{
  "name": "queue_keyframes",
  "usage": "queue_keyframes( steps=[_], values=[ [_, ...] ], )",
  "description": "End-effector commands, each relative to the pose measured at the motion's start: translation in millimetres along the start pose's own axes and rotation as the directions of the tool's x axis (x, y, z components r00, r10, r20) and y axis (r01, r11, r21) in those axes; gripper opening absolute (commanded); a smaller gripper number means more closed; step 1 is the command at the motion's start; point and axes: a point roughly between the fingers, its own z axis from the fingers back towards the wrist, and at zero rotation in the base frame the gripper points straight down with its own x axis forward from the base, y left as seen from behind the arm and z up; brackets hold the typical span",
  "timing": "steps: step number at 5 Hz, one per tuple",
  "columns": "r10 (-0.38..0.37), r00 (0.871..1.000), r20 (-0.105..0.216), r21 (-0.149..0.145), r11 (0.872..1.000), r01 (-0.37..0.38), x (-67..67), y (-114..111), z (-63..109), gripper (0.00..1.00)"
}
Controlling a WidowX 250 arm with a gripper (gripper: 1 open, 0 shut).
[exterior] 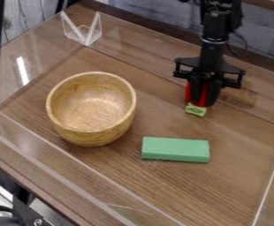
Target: Move the red fruit to the left
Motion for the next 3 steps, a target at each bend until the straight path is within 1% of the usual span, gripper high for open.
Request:
queue_keyframes(
  steps=[1, 2, 3],
  values=[
    [-0.010, 0.999, 0.043, -0.014, 1.000, 0.011, 3.2, -23, 14.9, 1.00],
    [-0.010, 0.998, 0.054, -0.011, 1.000, 0.011, 6.9, -15, 16.1, 0.00],
    [-0.006, 0.998, 0.059, -0.009, 1.000, 0.007, 10.1, -5, 16.7, 0.00]
  ],
)
